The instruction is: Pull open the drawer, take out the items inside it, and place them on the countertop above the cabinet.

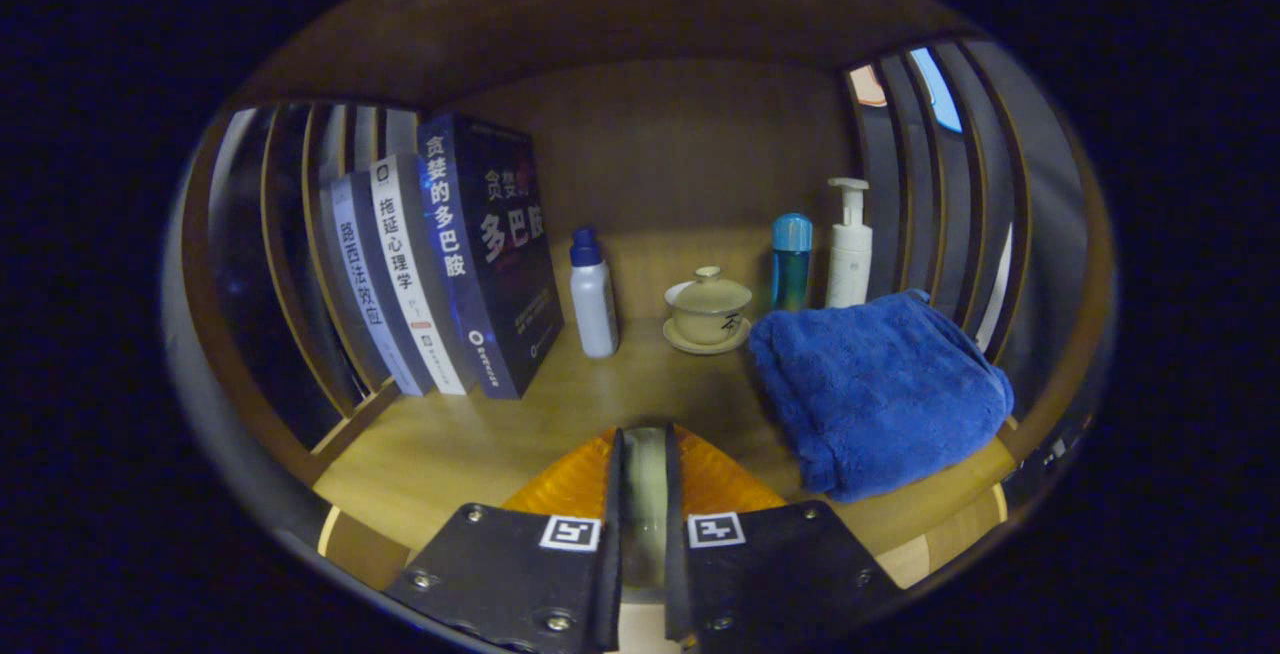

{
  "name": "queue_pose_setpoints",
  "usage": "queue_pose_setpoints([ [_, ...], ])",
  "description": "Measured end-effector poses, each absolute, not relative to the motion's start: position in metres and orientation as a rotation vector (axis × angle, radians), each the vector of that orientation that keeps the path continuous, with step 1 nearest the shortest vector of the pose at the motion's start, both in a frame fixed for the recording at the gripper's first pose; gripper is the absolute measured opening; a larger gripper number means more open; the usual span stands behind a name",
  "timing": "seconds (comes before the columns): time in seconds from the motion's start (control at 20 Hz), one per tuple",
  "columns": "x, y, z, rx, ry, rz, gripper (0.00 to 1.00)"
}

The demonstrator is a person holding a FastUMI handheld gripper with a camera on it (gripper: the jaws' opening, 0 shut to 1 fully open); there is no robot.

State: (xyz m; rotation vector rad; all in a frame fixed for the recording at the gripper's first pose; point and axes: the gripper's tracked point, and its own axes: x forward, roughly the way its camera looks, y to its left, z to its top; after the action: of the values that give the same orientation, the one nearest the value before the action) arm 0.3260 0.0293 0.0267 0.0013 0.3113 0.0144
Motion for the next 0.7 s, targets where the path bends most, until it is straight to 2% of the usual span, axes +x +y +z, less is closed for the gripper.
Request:
queue_pose_setpoints([
  [0.55, 0.344, 0.03, 0.024, -0.011, 0.259, 0.004, 0.25],
  [0.7, 0.328, 0.032, 0.032, -0.02, 0.243, 0.002, 0.69],
])
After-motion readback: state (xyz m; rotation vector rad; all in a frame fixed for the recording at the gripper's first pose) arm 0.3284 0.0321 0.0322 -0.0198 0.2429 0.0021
